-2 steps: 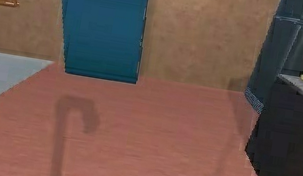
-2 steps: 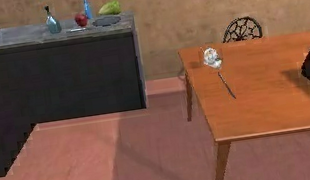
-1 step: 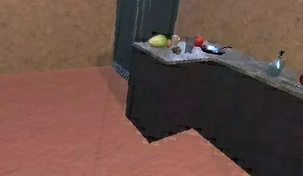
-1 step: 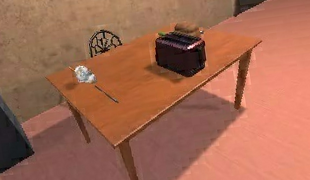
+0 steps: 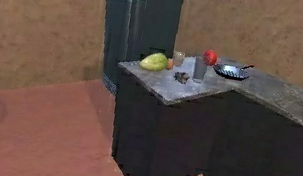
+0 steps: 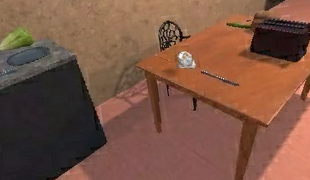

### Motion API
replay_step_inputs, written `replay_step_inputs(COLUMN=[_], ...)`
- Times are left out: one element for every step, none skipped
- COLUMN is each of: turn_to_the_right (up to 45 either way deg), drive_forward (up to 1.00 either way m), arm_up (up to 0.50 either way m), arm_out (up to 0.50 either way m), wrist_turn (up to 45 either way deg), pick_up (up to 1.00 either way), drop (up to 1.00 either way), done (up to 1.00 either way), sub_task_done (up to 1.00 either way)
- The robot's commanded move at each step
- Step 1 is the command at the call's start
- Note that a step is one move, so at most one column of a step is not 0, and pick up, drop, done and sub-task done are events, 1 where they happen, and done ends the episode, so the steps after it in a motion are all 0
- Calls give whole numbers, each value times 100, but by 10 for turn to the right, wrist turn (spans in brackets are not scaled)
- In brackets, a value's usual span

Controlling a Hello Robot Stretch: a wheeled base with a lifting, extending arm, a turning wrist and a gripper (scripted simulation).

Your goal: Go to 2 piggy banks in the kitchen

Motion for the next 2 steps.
replay_step_inputs(turn_to_the_right=[330,0], drive_forward=[0,45], arm_up=[0,0], arm_out=[0,0], wrist_turn=[0,0], pick_up=[0,0], drop=[0,0], done=[0,0], sub_task_done=[0,0])
